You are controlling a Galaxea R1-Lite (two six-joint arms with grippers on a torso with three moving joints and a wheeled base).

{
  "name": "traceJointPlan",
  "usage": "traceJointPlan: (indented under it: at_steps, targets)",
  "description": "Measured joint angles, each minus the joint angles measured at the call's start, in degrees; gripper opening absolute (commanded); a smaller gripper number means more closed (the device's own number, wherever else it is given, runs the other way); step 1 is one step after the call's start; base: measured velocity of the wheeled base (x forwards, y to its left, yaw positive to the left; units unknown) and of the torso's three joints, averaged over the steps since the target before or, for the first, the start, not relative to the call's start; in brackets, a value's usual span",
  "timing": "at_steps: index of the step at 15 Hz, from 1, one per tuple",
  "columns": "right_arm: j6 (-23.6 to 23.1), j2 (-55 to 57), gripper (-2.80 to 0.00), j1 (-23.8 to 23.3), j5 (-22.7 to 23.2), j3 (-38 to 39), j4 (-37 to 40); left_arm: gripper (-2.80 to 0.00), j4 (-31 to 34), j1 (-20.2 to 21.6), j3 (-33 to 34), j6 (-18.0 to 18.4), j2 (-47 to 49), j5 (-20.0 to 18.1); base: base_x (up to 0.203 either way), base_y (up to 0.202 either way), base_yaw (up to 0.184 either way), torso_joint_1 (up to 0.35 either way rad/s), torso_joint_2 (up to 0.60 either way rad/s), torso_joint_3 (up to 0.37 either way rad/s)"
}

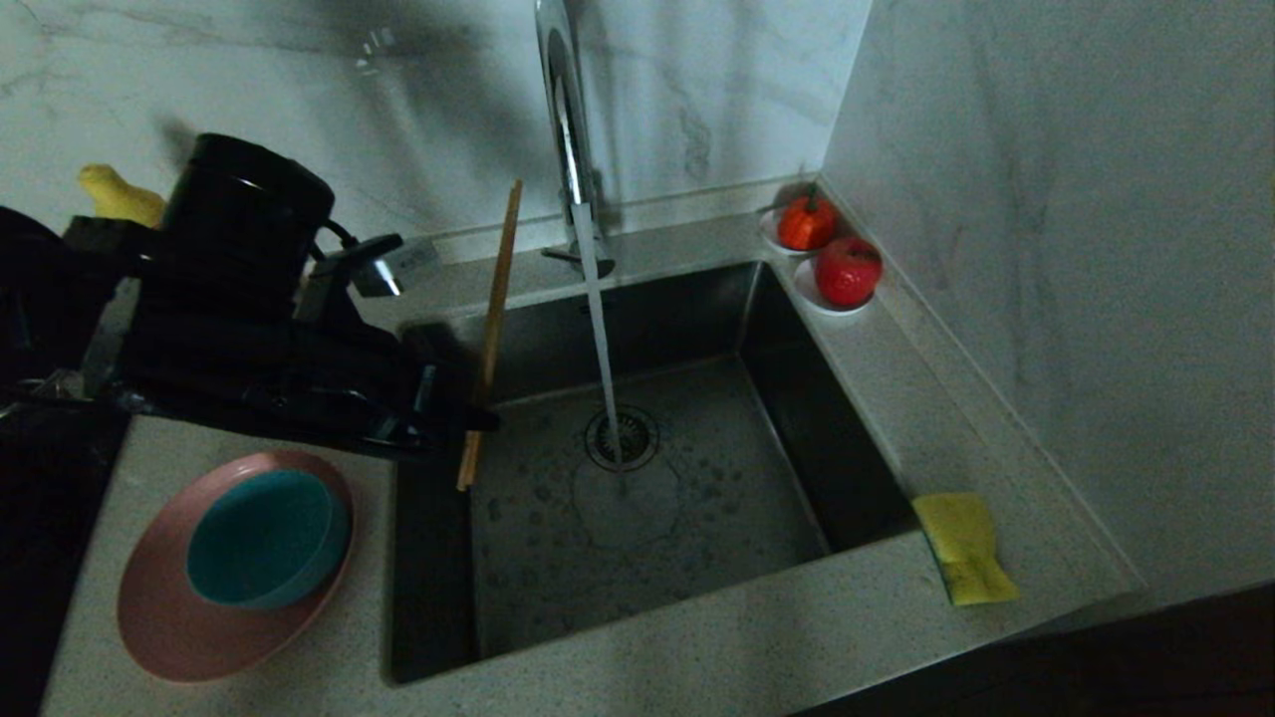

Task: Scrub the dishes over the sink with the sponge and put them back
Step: Rinse the chopsticks

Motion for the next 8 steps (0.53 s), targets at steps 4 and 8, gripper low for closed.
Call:
traceJointPlan:
  at_steps: [4,8]
  targets:
    - [-0.02,0.00,-2.80,0.00,-0.01,0.00,0.00,-2.80,-10.04,-3.17,7.10,0.13,2.56,1.79,0.000,0.000,0.000,0.000,0.00,0.000]
    - [0.00,0.00,-2.80,0.00,-0.01,0.00,0.00,-2.80,-17.30,-5.32,11.92,0.23,4.38,2.71,0.000,0.000,0.000,0.000,0.00,0.000]
